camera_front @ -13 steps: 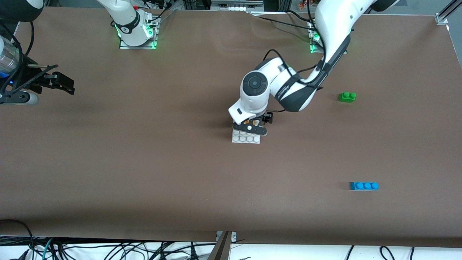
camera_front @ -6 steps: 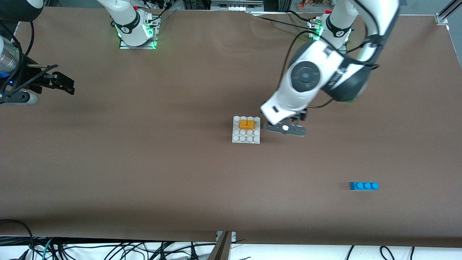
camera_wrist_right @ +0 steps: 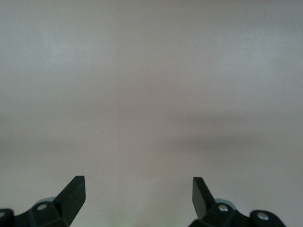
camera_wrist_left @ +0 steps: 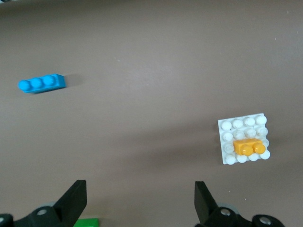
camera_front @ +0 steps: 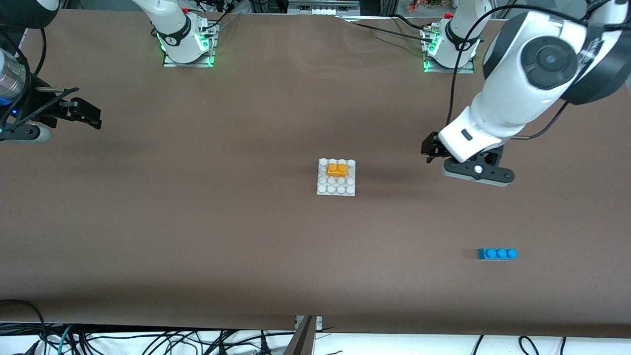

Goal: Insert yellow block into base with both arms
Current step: 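Open the left gripper and lift it away from the plate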

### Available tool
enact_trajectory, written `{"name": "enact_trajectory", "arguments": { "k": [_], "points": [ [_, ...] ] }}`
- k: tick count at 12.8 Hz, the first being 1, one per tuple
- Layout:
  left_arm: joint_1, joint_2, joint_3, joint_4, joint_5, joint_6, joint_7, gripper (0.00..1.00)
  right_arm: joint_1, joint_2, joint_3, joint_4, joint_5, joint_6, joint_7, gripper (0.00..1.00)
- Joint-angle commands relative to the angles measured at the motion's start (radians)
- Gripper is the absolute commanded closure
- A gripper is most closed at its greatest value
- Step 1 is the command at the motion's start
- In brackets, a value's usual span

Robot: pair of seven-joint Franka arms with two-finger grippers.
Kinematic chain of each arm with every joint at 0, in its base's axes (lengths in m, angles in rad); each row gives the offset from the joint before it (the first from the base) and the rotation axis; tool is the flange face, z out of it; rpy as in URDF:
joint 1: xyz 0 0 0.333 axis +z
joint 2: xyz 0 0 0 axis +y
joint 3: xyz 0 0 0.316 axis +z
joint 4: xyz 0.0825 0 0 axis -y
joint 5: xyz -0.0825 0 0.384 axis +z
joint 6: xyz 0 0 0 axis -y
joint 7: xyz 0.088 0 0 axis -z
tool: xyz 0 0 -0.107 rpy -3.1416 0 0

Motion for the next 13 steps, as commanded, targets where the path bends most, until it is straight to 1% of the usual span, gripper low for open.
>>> {"name": "enact_trajectory", "arguments": {
  "k": [1,2,4,5,6,7,8,9,10,11,13],
  "points": [
    [0.064,0.006,0.003,0.057,-0.025,-0.044,0.072,0.00,-0.005,0.006,0.005,0.023,0.003,-0.017,-0.005,0.00],
    [0.086,0.008,0.006,0.085,-0.025,-0.064,0.148,0.00,-0.005,0.006,0.005,0.023,0.003,-0.017,-0.005,0.00],
    [0.126,0.010,0.011,0.103,-0.027,-0.098,0.195,0.00,-0.005,0.006,0.005,0.023,0.004,-0.017,-0.006,0.00],
    [0.120,-0.007,0.052,0.094,-0.025,-0.106,0.195,0.00,-0.005,0.006,0.005,0.023,0.003,-0.017,-0.005,0.00],
    [0.088,-0.047,0.124,0.074,-0.028,-0.104,0.195,0.00,-0.005,0.006,0.005,0.023,0.003,-0.017,-0.006,0.00],
    [0.012,-0.084,0.226,0.016,-0.059,-0.103,0.195,0.00,-0.005,0.006,0.005,0.023,0.004,-0.017,-0.006,0.00],
    [-0.053,-0.125,0.329,-0.031,-0.133,-0.093,0.200,0.00,-0.005,0.006,0.005,0.023,0.003,-0.017,-0.005,0.00],
    [-0.070,-0.180,0.368,-0.115,-0.177,-0.025,0.213,0.00,-0.005,0.006,0.005,0.023,0.004,-0.017,-0.006,0.00],
    [-0.072,-0.252,0.368,-0.232,-0.172,0.058,0.271,0.00,-0.005,0.006,0.005,0.023,0.008,-0.017,-0.005,0.00],
    [-0.072,-0.303,0.368,-0.315,-0.171,0.089,0.307,0.00,-0.005,0.006,0.005,0.023,0.011,-0.017,-0.005,0.00],
    [-0.070,-0.296,0.367,-0.303,-0.171,0.039,0.292,0.00,-0.005,0.006,0.005,0.023,0.011,-0.017,-0.006,0.00]
  ]
}}
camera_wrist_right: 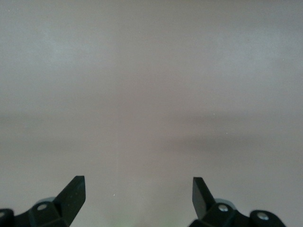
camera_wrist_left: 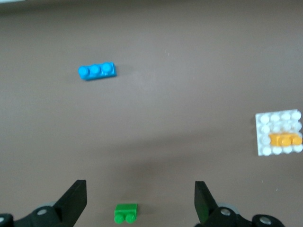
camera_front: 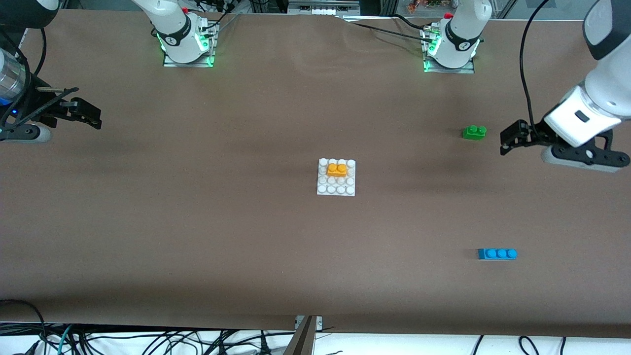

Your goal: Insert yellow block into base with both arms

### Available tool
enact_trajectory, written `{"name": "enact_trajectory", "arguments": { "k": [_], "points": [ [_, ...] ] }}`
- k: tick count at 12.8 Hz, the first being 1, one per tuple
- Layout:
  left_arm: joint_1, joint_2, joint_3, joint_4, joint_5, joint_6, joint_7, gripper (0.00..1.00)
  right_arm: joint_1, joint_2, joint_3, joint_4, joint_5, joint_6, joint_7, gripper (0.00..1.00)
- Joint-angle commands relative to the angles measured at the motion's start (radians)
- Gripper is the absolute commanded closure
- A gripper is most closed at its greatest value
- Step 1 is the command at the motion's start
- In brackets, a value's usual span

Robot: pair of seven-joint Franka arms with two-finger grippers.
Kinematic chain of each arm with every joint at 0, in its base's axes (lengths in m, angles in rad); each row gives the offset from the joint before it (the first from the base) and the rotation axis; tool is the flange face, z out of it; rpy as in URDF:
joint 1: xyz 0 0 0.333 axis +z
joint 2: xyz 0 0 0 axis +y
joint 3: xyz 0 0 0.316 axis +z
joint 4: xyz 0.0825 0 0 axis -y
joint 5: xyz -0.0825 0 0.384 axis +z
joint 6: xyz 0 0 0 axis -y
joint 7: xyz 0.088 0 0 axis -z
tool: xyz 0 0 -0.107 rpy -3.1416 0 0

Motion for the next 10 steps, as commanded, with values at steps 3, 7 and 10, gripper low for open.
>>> {"name": "enact_trajectory", "arguments": {
  "k": [3,7,10],
  "points": [
    [-0.004,0.006,0.024,0.017,-0.023,-0.066,0.033,0.00,-0.005,0.006,0.005,0.022,0.010,-0.017,-0.006,0.00],
    [-0.002,0.028,0.023,0.057,-0.024,-0.068,0.033,0.00,-0.005,0.006,0.005,0.022,0.010,-0.017,-0.006,0.00],
    [-0.002,0.035,0.024,0.060,-0.023,-0.068,0.033,0.00,-0.004,0.006,0.005,0.022,0.010,-0.011,-0.003,0.00]
  ]
}}
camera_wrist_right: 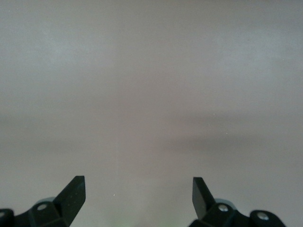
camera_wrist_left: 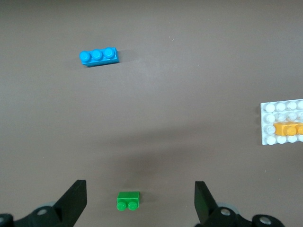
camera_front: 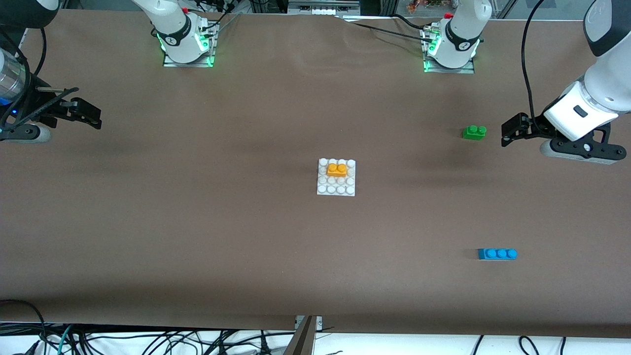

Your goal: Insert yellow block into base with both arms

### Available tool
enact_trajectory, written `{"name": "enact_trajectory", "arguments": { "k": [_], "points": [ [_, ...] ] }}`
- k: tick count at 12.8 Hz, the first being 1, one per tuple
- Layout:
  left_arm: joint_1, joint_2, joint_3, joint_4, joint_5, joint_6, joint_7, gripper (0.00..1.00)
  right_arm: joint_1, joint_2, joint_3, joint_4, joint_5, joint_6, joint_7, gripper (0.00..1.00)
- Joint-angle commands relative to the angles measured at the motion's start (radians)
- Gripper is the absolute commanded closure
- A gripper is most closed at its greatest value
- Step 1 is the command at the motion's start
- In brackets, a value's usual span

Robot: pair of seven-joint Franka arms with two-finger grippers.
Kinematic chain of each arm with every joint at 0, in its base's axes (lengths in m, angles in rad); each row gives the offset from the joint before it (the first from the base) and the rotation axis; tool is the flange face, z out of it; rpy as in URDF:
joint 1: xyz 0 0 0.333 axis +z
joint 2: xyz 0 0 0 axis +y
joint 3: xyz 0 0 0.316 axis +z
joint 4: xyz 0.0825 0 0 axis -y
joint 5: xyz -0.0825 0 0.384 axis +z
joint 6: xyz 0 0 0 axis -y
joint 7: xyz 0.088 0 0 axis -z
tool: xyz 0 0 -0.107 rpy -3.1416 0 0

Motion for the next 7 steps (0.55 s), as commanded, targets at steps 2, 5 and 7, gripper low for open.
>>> {"name": "enact_trajectory", "arguments": {
  "k": [2,5,7],
  "points": [
    [0.000,0.021,0.007,0.040,-0.024,-0.028,0.026,0.00,-0.002,0.006,0.005,0.022,0.009,-0.008,0.000,0.00],
    [-0.001,0.021,0.007,0.040,-0.024,-0.028,0.026,0.00,-0.001,0.006,0.006,0.024,0.019,-0.003,0.004,0.00],
    [0.000,0.021,0.007,0.040,-0.024,-0.028,0.025,0.00,-0.001,0.006,0.010,0.024,0.038,0.009,0.004,0.00]
  ]
}}
